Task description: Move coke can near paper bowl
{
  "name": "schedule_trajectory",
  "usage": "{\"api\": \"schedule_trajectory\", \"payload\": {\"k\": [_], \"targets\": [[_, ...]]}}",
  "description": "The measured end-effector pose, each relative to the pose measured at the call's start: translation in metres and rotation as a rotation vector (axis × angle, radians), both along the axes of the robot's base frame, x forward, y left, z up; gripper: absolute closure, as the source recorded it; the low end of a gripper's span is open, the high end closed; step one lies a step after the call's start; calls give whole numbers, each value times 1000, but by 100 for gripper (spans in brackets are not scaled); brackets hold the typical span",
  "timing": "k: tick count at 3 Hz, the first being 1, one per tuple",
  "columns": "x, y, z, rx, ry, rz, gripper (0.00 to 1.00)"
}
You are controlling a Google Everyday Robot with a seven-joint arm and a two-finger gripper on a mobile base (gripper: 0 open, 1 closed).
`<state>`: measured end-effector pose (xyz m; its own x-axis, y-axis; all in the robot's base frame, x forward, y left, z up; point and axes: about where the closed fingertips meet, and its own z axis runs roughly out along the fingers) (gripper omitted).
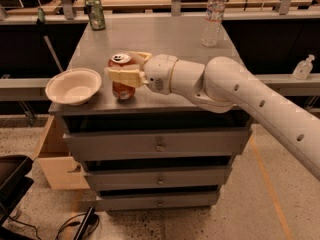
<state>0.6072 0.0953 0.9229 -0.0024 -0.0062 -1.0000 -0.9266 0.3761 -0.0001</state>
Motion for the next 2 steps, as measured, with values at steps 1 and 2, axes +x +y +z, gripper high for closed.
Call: {"api": "schedule_trajectory", "payload": {"k": [1, 2], "targets": [[-1, 2, 0, 0, -1, 4, 5], [-1, 4, 1, 0, -1, 6, 0]]}}
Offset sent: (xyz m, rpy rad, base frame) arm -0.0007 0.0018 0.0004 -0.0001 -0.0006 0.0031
